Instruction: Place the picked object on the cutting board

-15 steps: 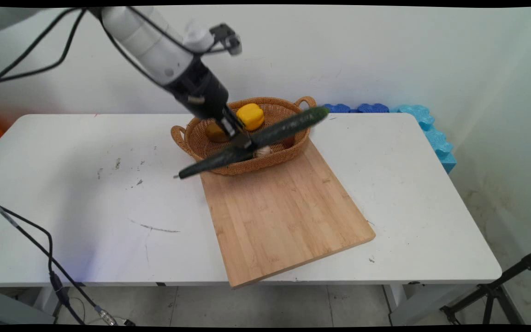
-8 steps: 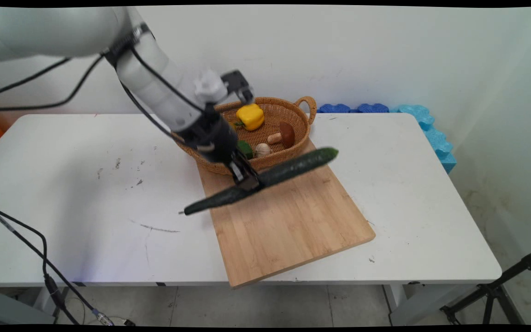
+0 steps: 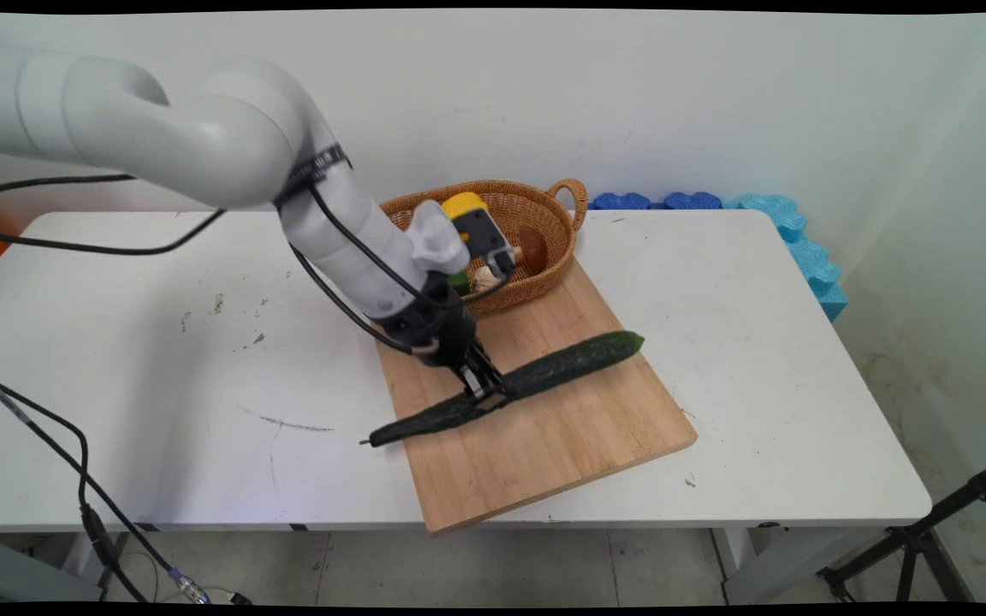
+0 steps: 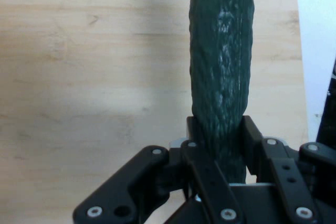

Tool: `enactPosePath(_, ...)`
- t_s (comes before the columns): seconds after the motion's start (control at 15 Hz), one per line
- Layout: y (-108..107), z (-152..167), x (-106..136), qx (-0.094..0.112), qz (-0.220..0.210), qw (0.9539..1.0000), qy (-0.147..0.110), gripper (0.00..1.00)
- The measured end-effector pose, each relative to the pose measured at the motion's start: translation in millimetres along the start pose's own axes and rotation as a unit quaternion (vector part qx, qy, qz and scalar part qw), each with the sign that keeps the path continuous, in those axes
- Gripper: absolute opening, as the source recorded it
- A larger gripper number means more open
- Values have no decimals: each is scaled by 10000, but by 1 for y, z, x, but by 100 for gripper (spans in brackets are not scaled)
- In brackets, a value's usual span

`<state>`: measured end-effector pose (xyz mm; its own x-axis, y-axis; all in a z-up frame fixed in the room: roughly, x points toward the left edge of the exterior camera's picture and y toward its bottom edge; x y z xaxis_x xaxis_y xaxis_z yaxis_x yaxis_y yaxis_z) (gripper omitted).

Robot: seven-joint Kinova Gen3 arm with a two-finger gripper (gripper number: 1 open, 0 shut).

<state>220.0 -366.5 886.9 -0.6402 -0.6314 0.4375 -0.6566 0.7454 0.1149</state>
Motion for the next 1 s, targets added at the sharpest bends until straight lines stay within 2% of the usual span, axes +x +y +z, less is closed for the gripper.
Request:
enactPosePath(0.53,10,31,2,79,-6,10000,-58,0)
enactPosePath(0.6,10,34,3,84,-5,10000,-54,100)
enactPosePath(1.0,12,39,10,49,-14,10000,71,100)
